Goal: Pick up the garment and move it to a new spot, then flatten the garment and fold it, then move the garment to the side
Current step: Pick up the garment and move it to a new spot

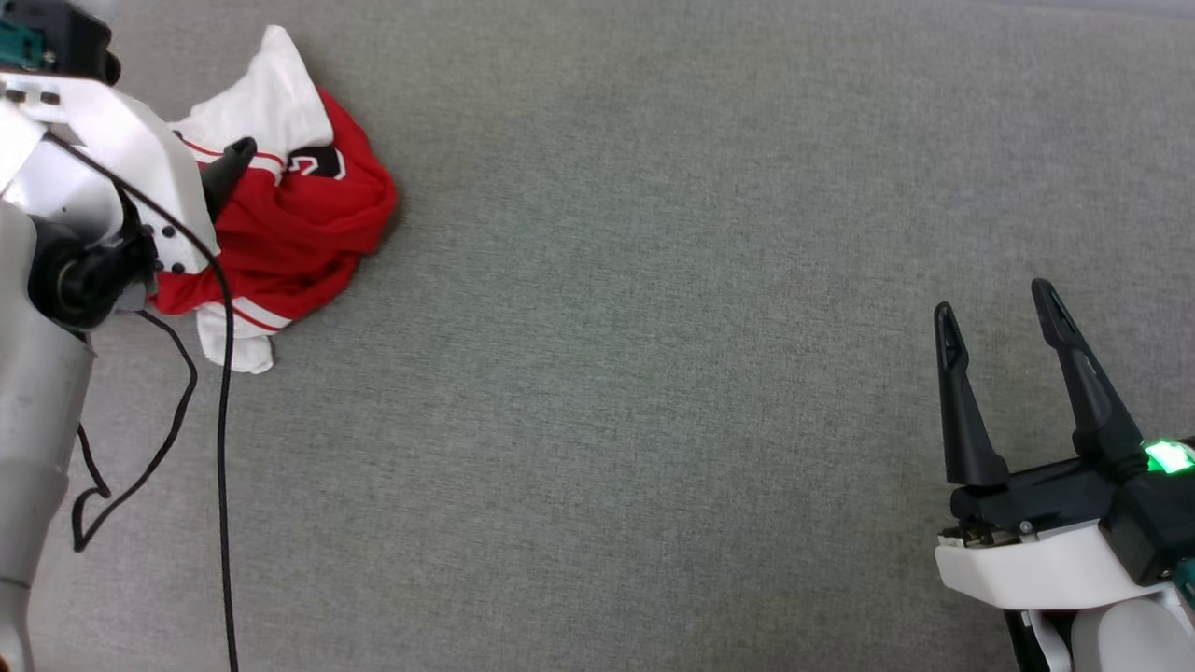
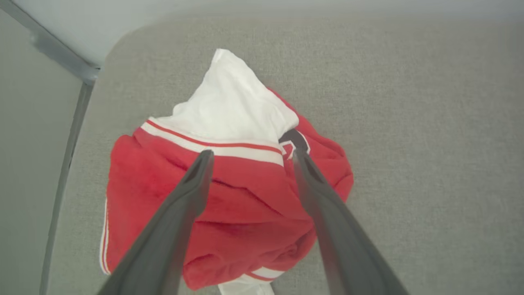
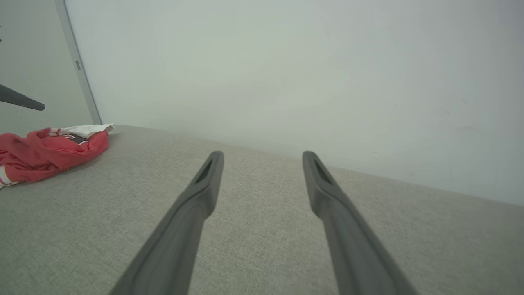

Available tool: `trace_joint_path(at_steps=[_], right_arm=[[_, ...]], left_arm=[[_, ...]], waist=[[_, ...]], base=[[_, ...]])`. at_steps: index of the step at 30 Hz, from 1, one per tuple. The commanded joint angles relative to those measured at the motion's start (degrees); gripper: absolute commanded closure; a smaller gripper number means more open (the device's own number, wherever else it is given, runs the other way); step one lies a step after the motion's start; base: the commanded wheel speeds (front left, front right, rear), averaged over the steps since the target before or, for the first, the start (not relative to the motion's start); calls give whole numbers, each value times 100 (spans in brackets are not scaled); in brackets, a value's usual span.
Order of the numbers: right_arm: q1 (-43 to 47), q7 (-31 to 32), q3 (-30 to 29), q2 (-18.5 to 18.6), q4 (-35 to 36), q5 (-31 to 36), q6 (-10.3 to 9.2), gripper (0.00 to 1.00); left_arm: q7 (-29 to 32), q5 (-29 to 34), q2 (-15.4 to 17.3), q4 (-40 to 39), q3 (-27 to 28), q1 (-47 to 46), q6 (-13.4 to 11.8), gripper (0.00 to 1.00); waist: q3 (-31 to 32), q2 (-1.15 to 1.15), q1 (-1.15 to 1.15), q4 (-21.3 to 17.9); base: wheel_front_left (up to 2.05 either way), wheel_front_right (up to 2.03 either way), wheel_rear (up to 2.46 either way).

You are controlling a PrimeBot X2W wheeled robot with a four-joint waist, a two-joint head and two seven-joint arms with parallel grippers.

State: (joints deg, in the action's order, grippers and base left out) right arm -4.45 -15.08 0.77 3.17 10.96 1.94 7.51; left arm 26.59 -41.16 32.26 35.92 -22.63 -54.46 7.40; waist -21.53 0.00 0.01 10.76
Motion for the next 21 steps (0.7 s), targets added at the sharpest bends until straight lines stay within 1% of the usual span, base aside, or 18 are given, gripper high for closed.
trace_joint_path(at_steps=[1, 4, 9, 12, 15, 18, 19, 20, 21], right_arm=[[-89, -14, 4, 35, 39, 10, -4, 0], [-161, -15, -13, 52, 50, 33, -4, 0], [-228, -14, -18, 93, 53, 51, -4, 0], [-274, -14, -28, 92, 34, 58, -4, 0], [-291, -14, -24, 86, 5, 55, -4, 0], [-282, -14, -27, 82, -12, 50, -4, 0], [-271, -14, -32, 79, -25, 47, -4, 0], [-259, -14, -40, 74, -40, 44, -4, 0], [-244, -14, -51, 69, -49, 38, -4, 0]], left_arm=[[377, -165, 70, 117, -173, -211, 2, 0], [980, -409, 62, 257, -475, -318, 2, 0], [1637, -494, 90, 600, -982, -412, 3, 0], [1842, -549, -14, 893, -1199, -353, 3, 0], [1852, -648, -118, 1078, -1343, -221, 4, 0], [1787, -687, -136, 1159, -1442, -192, 4, 0], [1746, -663, -115, 1174, -1505, -197, 4, 66], [1656, -646, -83, 1176, -1545, -225, 4, 100], [1582, -659, -65, 1181, -1574, -261, 4, 100]], waist=[[-170, 0, -1, -111], [-319, 0, -1, -184], [-528, 0, -1, -272], [-596, 0, -1, -319], [-614, 0, -1, -358], [-605, 0, -1, -369], [-590, 0, -1, -370], [-566, 0, -1, -365], [-533, 0, -1, -355]], base=[[0, 0, 0], [0, 0, 0], [0, 0, 0], [0, 0, 0], [0, 0, 0], [0, 0, 0], [0, 0, 0], [0, 0, 0], [0, 0, 0]])
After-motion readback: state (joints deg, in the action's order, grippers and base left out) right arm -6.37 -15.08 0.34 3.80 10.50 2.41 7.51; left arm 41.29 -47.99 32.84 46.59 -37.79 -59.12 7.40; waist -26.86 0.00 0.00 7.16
